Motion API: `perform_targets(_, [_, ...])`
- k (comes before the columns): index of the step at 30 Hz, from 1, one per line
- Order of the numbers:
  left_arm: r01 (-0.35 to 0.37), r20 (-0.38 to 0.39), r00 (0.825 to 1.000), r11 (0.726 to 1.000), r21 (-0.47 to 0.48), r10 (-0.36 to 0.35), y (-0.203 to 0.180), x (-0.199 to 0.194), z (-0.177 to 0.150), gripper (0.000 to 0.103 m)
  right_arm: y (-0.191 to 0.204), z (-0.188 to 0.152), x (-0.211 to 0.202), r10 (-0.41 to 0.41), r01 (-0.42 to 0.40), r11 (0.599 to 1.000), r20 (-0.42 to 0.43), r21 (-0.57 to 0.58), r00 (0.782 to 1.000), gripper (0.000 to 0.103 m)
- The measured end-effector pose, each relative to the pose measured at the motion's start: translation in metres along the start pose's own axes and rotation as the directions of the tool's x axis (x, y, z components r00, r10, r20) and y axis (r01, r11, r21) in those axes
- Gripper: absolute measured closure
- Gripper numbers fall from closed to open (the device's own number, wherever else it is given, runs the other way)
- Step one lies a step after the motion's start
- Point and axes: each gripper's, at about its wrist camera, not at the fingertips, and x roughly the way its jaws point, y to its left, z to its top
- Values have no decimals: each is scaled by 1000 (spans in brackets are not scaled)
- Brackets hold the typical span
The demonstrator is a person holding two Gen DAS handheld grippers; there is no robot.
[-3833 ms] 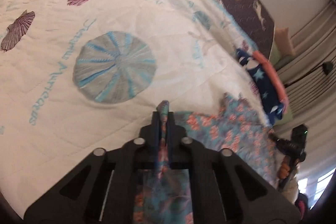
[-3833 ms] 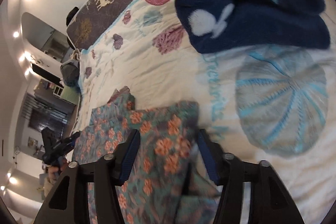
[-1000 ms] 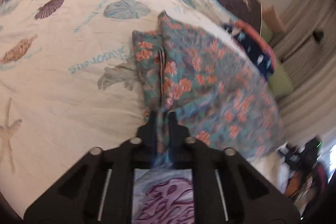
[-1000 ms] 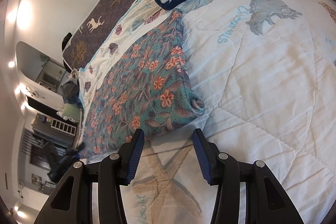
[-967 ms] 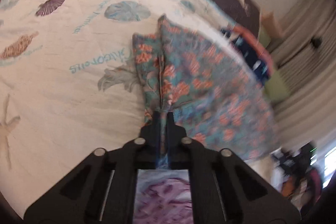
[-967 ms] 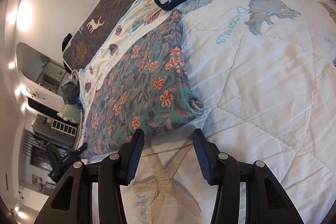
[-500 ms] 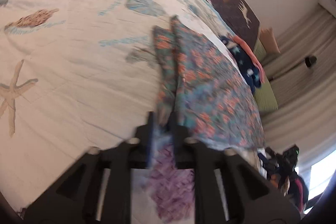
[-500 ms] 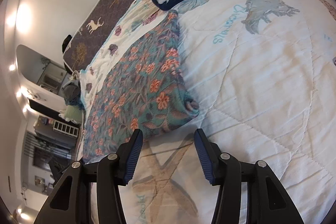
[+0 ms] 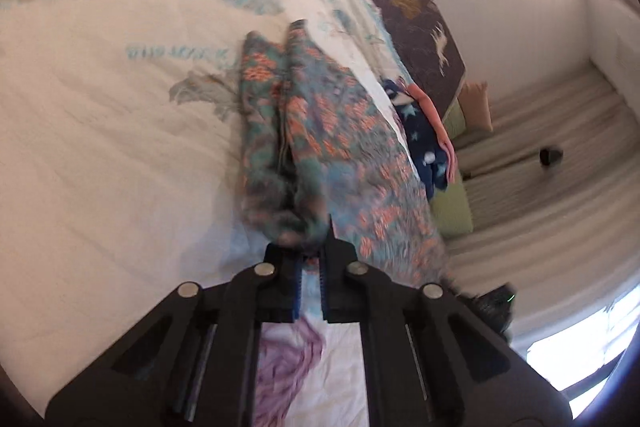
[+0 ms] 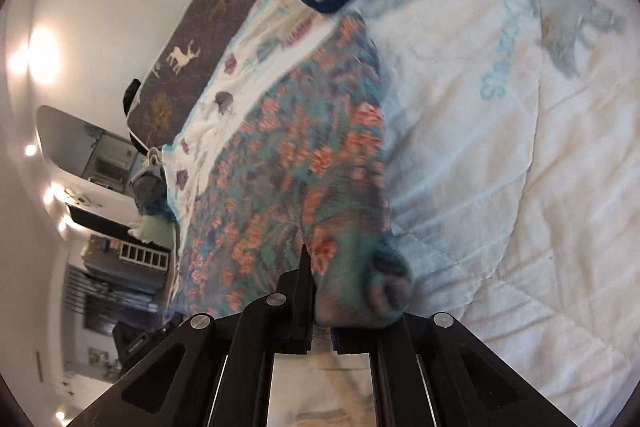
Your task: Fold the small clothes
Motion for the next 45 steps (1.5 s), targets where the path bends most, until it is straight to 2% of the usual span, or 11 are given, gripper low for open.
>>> perform_targets(5, [71, -60, 996, 996, 57, -67, -14, -28, -28, 96, 10, -16, -42, -26, 28, 999, 31, -41, 999, 100])
perform_targets(14, [-54, -131, 990, 998, 43, 59, 13, -33, -57, 92, -57, -48, -70, -195, 196, 973, -24, 122, 981, 92])
perform_targets(18, [-93, -51, 994, 993, 74, 97, 6, -48, -47, 49, -55, -48, -91, -233, 226, 966, 45, 122, 971, 87])
perform_targets(21, [-63, -43, 997, 992, 109, 68, -4, -41, -42, 39, -28, -46, -95, -253, 253, 967, 81, 15, 964, 86])
perform_targets(23, [-108, -53, 992, 986, 130, 116, -7, -26, -38, 39, -10, -47, -89, -189, 193, 980, 77, -40, 979, 85])
perform_targets(26, [-187, -69, 978, 974, 129, 197, 3, -10, -35, 85, 5, -55, -77, -142, 147, 985, 54, -94, 988, 85])
perform_targets(29, [-138, -64, 988, 988, 67, 142, 18, -20, -35, 87, 6, -62, -53, -177, 175, 979, -13, -102, 984, 83])
perform_targets(31, [-172, -38, 984, 982, 80, 175, 19, -31, -39, 88, -3, -66, -44, -266, 262, 961, -42, -85, 963, 83])
perform_targets(35, [-245, 36, 969, 962, 122, 243, 6, -53, -37, 91, -8, -66, -53, -265, 264, 963, -19, -55, 964, 83])
perform_targets(41, [-35, 40, 999, 954, 297, 24, -64, -40, -24, 91, 31, -51, -55, -235, 241, 955, 58, -172, 970, 78])
perform_targets(45, [-48, -35, 997, 936, 348, 64, -76, 13, -27, 90, 45, -48, -33, -196, 200, 959, 38, -201, 980, 63])
